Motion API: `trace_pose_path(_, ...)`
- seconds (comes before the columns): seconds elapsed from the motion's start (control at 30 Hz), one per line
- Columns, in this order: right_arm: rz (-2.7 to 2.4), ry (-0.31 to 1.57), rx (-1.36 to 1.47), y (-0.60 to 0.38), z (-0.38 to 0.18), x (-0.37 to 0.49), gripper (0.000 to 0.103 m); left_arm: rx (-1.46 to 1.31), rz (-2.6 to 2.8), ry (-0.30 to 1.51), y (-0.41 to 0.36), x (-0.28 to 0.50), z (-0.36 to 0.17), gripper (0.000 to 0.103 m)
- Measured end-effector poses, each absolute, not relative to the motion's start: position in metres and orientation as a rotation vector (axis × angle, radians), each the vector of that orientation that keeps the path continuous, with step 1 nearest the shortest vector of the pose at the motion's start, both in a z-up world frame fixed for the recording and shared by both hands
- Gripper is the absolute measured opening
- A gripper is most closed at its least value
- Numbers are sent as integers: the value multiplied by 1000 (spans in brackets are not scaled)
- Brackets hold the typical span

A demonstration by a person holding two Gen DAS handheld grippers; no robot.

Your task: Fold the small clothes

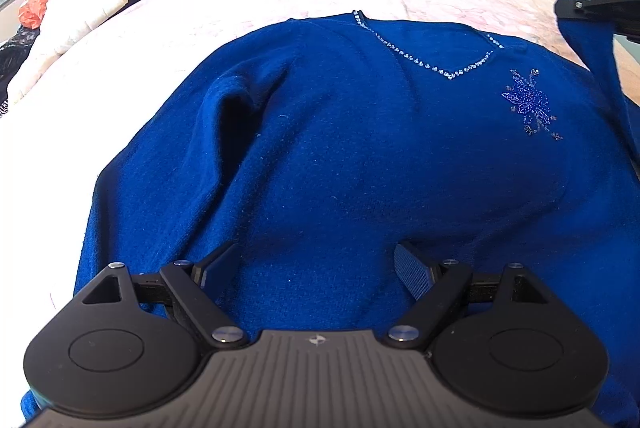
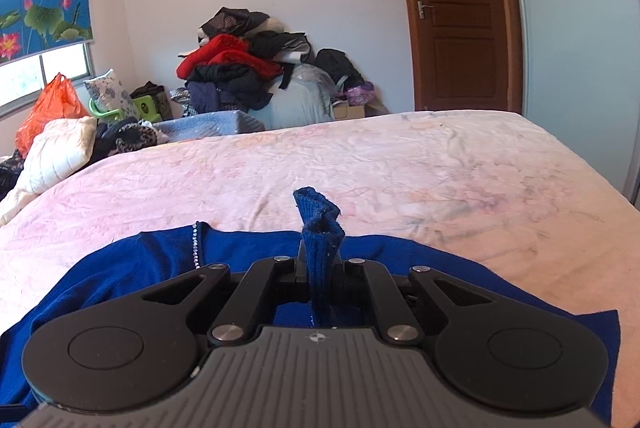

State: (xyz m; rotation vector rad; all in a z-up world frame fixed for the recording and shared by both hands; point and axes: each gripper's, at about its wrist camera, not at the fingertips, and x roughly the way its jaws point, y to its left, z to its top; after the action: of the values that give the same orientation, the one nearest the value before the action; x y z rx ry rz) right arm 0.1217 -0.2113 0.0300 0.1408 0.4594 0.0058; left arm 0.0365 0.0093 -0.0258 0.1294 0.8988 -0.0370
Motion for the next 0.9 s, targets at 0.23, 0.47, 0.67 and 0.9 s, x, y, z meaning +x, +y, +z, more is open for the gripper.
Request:
trace_pose_path(0.23, 35, 482, 114, -194, 27, 132, 11, 125, -36, 901, 12, 38, -26, 85)
trace_pose_path(0.47, 68, 494, 93, -175, 26, 138, 11, 128, -35, 899, 13, 37, -26, 85)
trace_pose_path(0.67, 99, 496, 73, -156, 28, 145, 11, 121, -29, 900, 15, 36, -26, 85)
trace_pose_path(0.9, 148, 498, 34, -128, 30, 155, 11, 132, -23, 889, 17, 32, -23, 85)
